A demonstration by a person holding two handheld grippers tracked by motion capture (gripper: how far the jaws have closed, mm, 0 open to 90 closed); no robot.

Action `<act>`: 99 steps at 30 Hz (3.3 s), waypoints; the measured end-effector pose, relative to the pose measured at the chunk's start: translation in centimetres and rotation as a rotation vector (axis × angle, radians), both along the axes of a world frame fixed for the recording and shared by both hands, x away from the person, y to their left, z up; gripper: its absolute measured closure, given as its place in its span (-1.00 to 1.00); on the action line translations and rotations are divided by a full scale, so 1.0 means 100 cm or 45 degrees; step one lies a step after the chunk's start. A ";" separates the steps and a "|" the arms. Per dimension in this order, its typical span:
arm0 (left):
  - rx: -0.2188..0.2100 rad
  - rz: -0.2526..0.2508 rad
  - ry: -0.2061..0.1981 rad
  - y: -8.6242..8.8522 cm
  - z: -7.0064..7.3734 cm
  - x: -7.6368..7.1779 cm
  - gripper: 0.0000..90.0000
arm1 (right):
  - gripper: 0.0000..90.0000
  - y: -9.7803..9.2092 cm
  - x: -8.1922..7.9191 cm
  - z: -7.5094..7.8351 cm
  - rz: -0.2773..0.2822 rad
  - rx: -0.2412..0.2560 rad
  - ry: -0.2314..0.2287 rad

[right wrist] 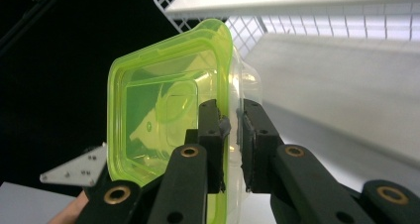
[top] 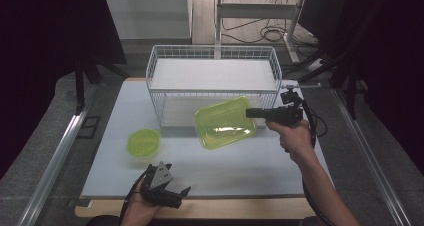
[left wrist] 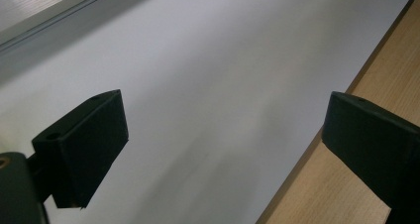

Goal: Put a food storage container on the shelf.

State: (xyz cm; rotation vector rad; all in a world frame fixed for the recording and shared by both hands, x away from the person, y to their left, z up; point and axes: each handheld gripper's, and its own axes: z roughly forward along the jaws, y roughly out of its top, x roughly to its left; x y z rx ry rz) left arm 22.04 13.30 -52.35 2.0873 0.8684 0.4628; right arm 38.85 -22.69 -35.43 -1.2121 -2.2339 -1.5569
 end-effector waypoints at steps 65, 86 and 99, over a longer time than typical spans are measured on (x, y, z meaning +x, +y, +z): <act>0.022 -0.050 0.003 -0.006 -0.002 -0.002 -0.91 | 0.68 0.060 0.102 0.058 -0.397 -0.182 -0.115; 0.040 -0.069 0.011 -0.008 -0.003 -0.002 -0.91 | 0.51 0.067 0.113 0.051 -0.440 -0.306 -0.178; 0.043 -0.075 0.013 -0.008 -0.004 -0.002 -0.91 | 0.30 0.073 0.118 0.048 -0.442 -0.390 -0.232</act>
